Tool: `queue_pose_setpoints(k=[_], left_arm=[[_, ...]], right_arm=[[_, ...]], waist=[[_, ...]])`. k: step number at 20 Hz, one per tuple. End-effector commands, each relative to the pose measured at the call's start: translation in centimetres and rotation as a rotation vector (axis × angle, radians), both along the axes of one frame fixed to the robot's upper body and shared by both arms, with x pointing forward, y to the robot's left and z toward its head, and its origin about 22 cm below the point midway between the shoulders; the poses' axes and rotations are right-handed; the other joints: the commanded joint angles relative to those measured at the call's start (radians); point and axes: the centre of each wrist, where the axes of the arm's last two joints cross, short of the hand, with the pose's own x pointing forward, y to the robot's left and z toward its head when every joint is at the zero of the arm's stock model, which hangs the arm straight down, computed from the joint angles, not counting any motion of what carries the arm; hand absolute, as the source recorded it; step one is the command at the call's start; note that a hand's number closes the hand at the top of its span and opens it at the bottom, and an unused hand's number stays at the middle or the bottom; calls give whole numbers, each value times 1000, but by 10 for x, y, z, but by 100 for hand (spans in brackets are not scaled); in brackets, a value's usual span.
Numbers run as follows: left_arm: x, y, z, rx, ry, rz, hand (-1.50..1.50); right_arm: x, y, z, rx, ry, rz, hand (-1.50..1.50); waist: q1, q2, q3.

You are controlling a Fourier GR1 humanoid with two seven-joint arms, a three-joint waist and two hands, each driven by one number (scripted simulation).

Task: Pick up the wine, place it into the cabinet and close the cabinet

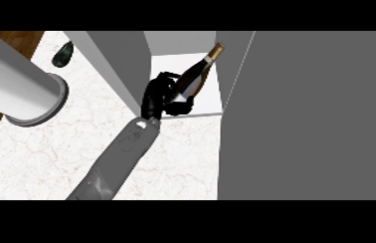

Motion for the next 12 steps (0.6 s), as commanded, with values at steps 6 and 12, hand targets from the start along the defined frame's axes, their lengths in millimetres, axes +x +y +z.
queue_pose_setpoints(k=[6,12], left_arm=[[17,8,-6,-34,-23,63,150],[40,6,18,-79,-50,111,150]], right_arm=[[-8,-7,5,72,-17,39,-150],[-13,1,10,66,-28,30,-150]], waist=[[-15,10,-2],[-10,11,-2]])
